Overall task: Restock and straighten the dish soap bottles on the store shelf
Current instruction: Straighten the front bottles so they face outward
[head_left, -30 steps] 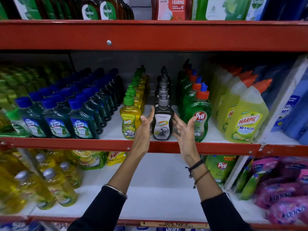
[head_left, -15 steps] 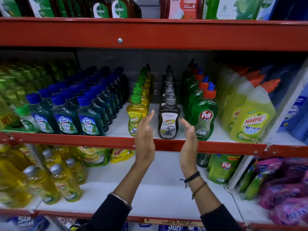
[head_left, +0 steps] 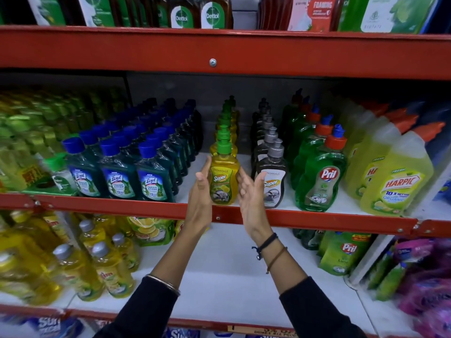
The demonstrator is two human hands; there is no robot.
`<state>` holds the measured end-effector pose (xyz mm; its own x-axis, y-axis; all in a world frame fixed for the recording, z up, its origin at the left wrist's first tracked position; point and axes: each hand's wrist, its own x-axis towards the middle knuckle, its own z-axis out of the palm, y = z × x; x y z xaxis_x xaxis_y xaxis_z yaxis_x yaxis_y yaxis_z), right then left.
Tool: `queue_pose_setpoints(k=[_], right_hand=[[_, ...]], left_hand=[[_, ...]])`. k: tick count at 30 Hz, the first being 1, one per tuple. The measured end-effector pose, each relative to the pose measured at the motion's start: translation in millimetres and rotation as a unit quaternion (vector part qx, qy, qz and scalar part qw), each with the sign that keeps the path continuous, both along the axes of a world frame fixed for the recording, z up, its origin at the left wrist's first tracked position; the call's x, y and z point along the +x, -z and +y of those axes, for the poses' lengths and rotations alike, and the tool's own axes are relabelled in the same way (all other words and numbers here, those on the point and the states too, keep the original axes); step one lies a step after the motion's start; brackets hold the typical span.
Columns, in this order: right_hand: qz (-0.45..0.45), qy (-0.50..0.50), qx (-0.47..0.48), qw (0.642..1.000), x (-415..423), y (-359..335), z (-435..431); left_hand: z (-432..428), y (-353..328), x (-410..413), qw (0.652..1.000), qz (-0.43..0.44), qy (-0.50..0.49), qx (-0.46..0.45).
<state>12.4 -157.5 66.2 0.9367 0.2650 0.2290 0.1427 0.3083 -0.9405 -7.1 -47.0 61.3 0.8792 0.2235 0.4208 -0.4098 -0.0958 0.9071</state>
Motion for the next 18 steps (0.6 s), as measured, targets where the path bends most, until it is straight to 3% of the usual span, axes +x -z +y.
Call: queue_pose_setpoints(k=[18], right_hand=[[0.014,0.033,-0.012,0.999,-0.1,-3.4,8.1]], left_hand=[[8.1,-6.0,-4.6,0.999,0.025,0.007,-0.044]])
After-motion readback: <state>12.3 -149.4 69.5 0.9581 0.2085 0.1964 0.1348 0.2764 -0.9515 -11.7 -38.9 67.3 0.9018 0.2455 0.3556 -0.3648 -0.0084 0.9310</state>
